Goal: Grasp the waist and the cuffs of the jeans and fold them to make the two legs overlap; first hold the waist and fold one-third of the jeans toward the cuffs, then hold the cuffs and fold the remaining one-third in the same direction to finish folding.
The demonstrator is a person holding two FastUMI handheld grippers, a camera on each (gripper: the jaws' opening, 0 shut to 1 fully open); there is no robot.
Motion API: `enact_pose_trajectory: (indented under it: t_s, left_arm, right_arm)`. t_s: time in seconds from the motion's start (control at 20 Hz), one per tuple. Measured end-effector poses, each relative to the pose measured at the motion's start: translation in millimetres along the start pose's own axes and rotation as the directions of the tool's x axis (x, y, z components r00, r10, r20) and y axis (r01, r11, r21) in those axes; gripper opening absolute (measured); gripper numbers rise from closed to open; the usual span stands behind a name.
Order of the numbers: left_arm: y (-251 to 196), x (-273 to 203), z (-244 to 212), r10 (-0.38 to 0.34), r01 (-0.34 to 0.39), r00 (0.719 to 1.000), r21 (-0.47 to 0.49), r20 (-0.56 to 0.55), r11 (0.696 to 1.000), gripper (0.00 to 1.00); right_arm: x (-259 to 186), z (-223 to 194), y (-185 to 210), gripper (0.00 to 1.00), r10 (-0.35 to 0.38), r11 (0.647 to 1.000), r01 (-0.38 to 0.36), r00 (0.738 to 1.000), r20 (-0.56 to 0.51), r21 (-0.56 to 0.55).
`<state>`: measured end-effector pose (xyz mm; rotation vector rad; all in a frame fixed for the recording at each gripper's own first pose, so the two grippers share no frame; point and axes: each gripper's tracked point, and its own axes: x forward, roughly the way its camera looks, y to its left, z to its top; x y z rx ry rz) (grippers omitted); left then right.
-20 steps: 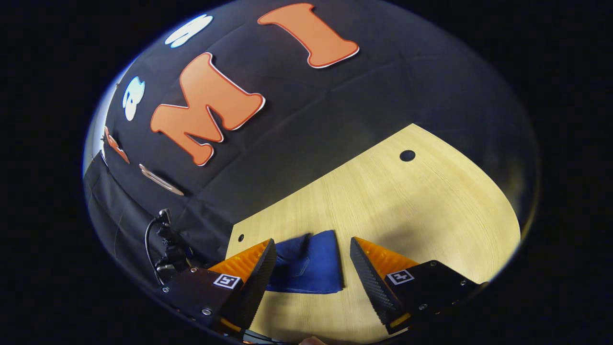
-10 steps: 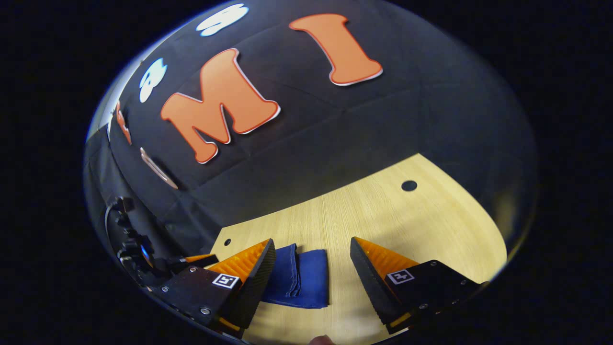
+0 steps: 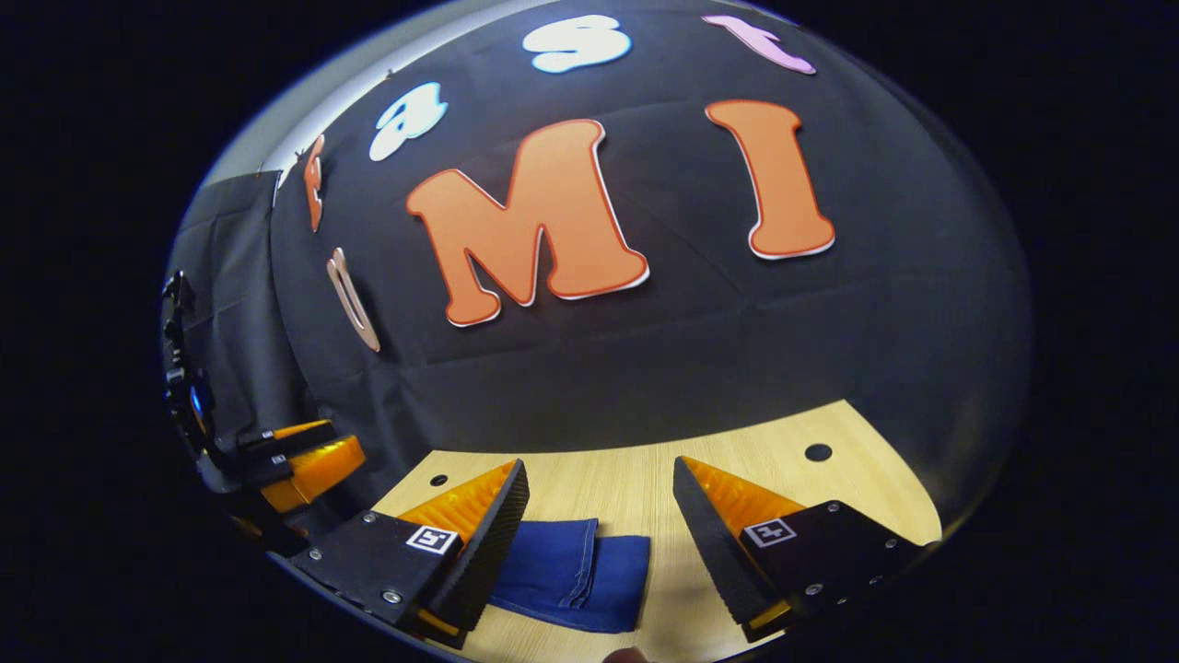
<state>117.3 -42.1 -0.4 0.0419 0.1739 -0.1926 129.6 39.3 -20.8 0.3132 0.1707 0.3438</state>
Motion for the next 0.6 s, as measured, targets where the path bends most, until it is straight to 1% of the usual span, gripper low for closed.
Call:
enact_pose_trajectory:
  t_s: [0.1,0.2,0.25,0.3,0.4,0.45,0.5,0.55,0.6]
  left_arm:
    - [15,-17,26,0.018,-0.017,0.994,-0.011,0.106,1.000,0.85]
    - [32,-31,46,0.046,-0.041,0.983,-0.031,0.176,0.999,0.84]
    - [40,-36,52,0.053,-0.045,0.979,-0.041,0.197,0.998,0.87]
    - [46,-42,54,0.066,-0.058,0.976,-0.044,0.208,0.997,0.85]
    - [59,-49,51,0.090,-0.080,0.972,-0.051,0.217,0.995,0.87]
    - [64,-53,49,0.096,-0.085,0.972,-0.060,0.216,0.995,0.84]
    - [65,-55,48,0.101,-0.089,0.972,-0.067,0.213,0.994,0.87]
    - [70,-57,46,0.111,-0.097,0.972,-0.080,0.207,0.992,0.85]
    - [76,-61,43,0.120,-0.103,0.971,-0.093,0.205,0.990,0.85]
  right_arm:
    - [-6,12,11,0.97,-0.002,0.999,0.005,0.999,0.052,-0.050]
    - [-10,18,24,0.96,-0.002,0.996,0.009,0.997,0.082,-0.085]
    - [-13,22,30,1.00,0.001,0.995,0.009,0.995,0.099,-0.099]
    - [-16,26,36,0.96,0.005,0.994,0.008,0.993,0.114,-0.111]
    - [-23,33,46,0.96,0.004,0.992,0.015,0.989,0.148,-0.127]
    - [-27,36,51,1.00,0.004,0.991,0.018,0.987,0.162,-0.134]
    - [-30,38,57,0.97,0.007,0.989,0.019,0.985,0.174,-0.144]
    - [-33,40,60,0.97,0.006,0.988,0.023,0.982,0.188,-0.155]
    - [-36,42,64,0.96,0.006,0.985,0.028,0.980,0.197,-0.171]
